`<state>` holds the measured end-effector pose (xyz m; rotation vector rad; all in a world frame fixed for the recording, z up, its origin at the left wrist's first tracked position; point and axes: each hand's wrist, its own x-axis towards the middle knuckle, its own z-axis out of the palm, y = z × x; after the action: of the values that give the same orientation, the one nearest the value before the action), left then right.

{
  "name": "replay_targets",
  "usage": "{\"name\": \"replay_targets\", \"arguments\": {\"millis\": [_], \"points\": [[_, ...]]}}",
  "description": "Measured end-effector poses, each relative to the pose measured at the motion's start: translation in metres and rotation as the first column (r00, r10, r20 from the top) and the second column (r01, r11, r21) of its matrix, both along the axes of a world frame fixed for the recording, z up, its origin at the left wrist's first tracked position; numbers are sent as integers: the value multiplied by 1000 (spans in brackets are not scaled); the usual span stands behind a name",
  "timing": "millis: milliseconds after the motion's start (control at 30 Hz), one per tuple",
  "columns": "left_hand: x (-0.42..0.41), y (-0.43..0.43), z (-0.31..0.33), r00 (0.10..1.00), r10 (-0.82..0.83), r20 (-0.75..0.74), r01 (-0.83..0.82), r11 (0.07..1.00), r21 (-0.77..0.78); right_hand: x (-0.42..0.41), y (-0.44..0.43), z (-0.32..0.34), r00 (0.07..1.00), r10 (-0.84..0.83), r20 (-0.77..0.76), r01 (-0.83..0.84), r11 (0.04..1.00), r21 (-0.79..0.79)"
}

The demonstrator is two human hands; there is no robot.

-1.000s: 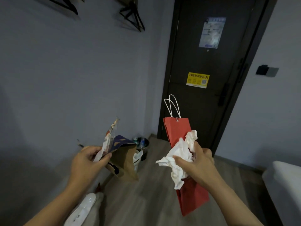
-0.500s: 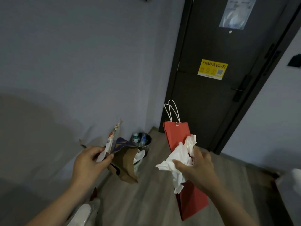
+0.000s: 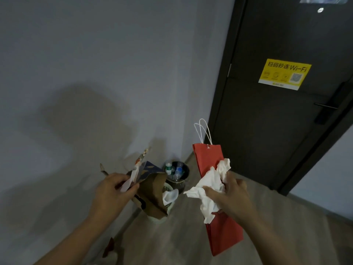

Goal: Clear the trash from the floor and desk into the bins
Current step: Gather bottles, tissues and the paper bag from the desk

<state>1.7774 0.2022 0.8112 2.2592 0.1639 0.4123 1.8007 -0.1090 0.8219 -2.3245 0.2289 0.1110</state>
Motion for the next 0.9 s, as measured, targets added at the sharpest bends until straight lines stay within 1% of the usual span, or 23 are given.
{"name": "replay_targets", "arguments": {"millis": [133, 267, 400, 500, 633, 733, 900], "points": [[37, -4, -20, 998, 23, -53, -19, 998, 62, 52, -5, -18, 998, 36, -60, -39, 998, -53], [72, -2, -41, 996, 42, -84, -34, 995, 98, 91, -5, -45, 985, 56, -162, -63, 997, -43], [117, 7, -65, 991, 45, -123, -38, 997, 61, 134, 3, -72, 974, 20, -224, -26, 999, -22], [153, 15, -89, 988, 5, -153, 2, 999, 51, 167, 15, -93, 965, -6, -262, -2, 1000, -29], [205, 30, -124, 972, -45, -230, 41, 999, -22, 211, 35, -122, 940, -16, -342, -8, 998, -69], [244, 39, -161, 954, -104, -282, 91, 994, -57, 239, 47, -145, 916, -49, -397, 6, 994, -107], [291, 41, -228, 898, -177, -403, 142, 983, -116, 271, 57, -191, 883, -76, -463, 25, 993, -115]]}}
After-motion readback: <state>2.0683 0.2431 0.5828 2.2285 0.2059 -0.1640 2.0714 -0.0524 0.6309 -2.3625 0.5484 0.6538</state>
